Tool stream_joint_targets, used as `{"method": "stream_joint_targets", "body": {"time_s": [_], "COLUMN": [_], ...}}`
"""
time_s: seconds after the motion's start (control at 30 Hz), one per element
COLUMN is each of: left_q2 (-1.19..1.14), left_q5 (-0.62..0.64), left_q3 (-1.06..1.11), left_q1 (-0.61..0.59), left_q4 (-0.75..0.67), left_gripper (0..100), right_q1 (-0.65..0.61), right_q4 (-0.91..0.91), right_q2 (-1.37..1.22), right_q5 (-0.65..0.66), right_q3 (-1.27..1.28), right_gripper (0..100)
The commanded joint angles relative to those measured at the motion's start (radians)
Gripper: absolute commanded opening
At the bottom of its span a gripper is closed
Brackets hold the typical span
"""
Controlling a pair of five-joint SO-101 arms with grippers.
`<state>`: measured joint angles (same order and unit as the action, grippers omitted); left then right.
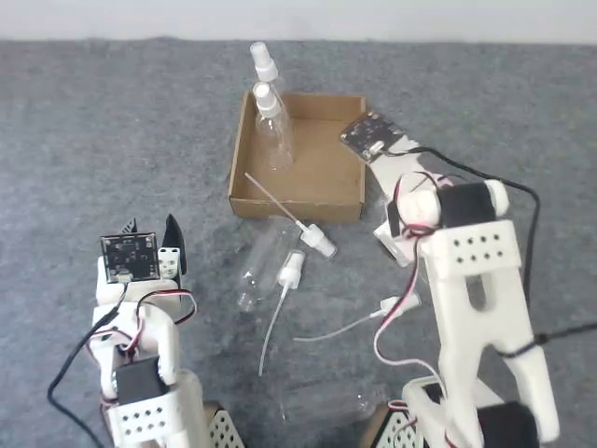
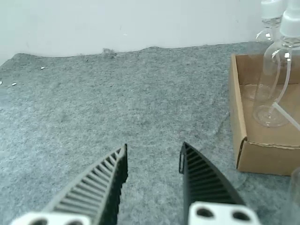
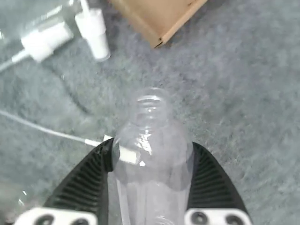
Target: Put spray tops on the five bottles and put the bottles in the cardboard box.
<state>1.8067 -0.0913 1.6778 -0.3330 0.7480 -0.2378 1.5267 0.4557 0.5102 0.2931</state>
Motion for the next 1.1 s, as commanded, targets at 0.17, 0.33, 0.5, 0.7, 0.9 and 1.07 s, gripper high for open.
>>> {"method": "stream_joint_targets", "body": {"time_s": [0.17,0.33,0.5,0.7,0.9,1.07], "left_q2": [0.015,0.015,0.015,0.015,0.015,0.015], "left_q5": [-0.009,-0.009,-0.009,-0.009,-0.009,-0.009], "left_q3": [-0.004,-0.004,-0.004,-0.004,-0.008,-0.033], "left_q1": [-0.005,-0.006,-0.006,-0.002,-0.002,0.0], "left_q4": [-0.032,-0.032,-0.032,-0.032,-0.035,-0.032], "left_gripper": [17,17,17,17,17,17], "right_q1": [-0.001,0.004,0.004,0.004,0.065,0.16], "right_q4": [-0.058,-0.193,-0.245,-0.249,-0.318,-0.374], "right_q2": [0.159,0.288,0.43,0.524,0.588,0.621], "right_q5": [-0.123,-0.123,-0.123,-0.123,-0.175,-0.181], "right_q3": [0.063,0.261,0.381,0.437,0.508,0.546], "right_gripper": [7.0,7.3,7.3,7.0,7.2,7.0]}}
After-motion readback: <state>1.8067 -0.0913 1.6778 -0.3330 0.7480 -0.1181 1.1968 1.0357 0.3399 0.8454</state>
